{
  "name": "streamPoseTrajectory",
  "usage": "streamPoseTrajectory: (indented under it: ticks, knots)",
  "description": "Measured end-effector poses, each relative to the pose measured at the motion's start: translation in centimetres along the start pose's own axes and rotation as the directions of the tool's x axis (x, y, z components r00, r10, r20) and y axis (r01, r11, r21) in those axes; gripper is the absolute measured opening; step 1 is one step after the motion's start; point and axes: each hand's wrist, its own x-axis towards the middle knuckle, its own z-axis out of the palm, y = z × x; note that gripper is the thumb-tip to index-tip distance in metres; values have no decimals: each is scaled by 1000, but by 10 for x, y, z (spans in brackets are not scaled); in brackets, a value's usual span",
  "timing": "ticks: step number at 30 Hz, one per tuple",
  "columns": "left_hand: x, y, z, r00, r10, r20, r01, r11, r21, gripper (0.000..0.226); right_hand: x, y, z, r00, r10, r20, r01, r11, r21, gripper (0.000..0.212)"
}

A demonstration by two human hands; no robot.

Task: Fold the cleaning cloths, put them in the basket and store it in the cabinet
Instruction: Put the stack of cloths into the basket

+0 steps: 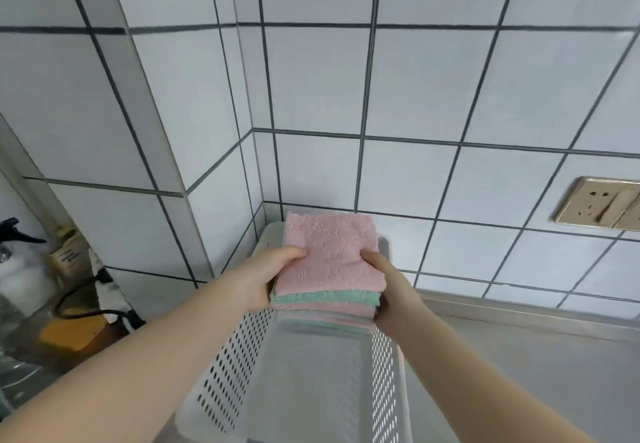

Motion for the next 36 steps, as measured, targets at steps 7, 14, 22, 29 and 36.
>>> streamPoseTrajectory:
  ticks: [7,14,22,29,36]
  knots:
    - [55,-18,-35,996,-31,-82,42,990,132,35,43,53,15,987,70,-148,-58,995,80,57]
    - [96,-35,-33,990,20,-142,28,944,327,74,70,87,2,969,89,-231,-61,990,125,77]
    - [111,-43,-28,983,-13,-183,74,941,331,61,87,103,-11,950,123,-286,-83,985,148,65]
    - [126,-55,-27,963,129,-237,-9,893,449,58,100,113,-14,943,96,-318,-58,990,125,70]
    - [108,-60,-9,787,615,56,-328,339,882,67,105,122,-17,963,52,-263,-26,994,102,48]
